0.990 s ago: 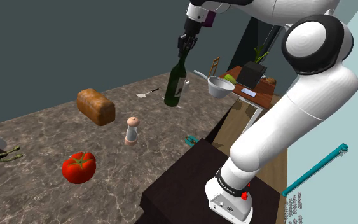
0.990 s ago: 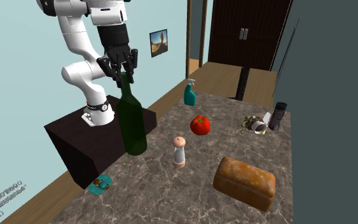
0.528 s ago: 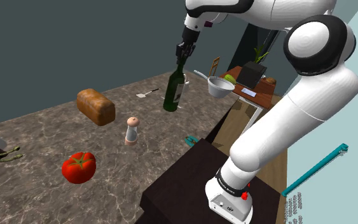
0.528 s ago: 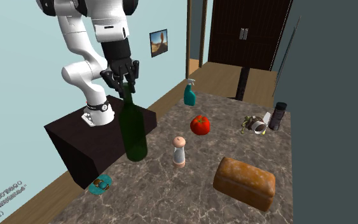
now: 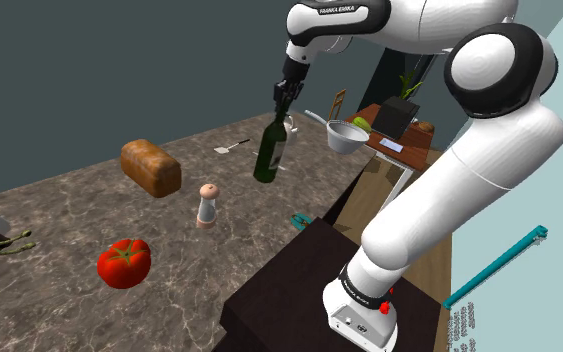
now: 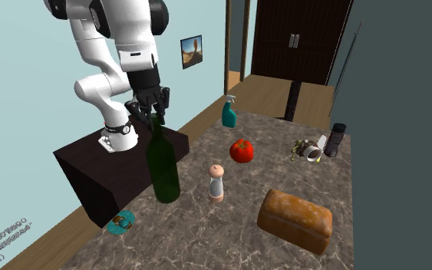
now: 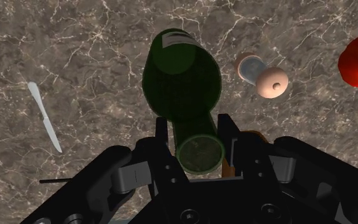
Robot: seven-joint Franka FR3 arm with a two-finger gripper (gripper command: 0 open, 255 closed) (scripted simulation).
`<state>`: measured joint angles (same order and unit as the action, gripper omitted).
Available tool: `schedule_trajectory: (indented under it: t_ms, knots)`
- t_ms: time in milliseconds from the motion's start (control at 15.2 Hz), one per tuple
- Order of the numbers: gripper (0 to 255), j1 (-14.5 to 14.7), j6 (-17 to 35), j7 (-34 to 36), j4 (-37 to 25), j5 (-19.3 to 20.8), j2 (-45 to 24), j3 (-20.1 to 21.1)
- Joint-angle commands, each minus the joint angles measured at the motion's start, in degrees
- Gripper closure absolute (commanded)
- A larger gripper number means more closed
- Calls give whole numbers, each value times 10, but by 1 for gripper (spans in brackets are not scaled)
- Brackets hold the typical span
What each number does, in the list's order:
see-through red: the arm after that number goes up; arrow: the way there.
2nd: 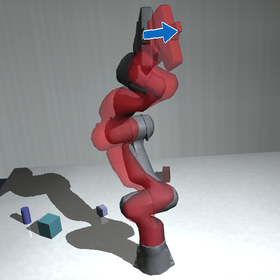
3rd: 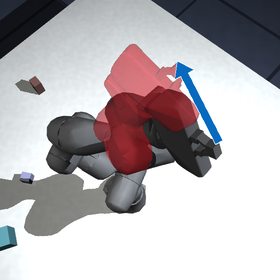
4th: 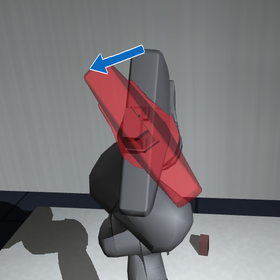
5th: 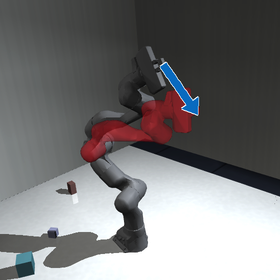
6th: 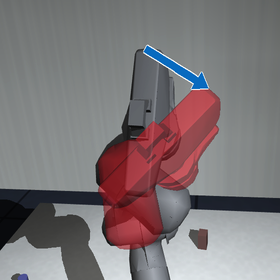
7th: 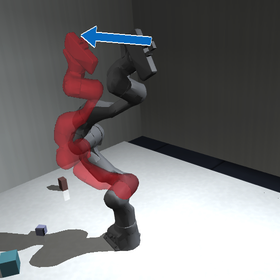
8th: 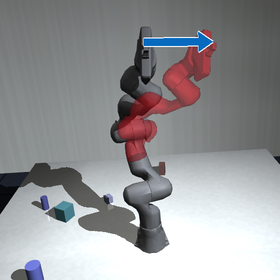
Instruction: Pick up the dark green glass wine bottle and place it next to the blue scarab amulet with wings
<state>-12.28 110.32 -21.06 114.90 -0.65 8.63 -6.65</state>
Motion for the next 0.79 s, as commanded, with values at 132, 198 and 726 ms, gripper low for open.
schedule_trajectory:
  t_ms: [132, 198, 726]
  knots:
    - [255, 0, 33, 0, 29, -1, -3, 0]
    - [255, 0, 40, 0, 36, -1, -4, 0]
    - [255, 0, 102, -3, 83, -3, -19, -1]
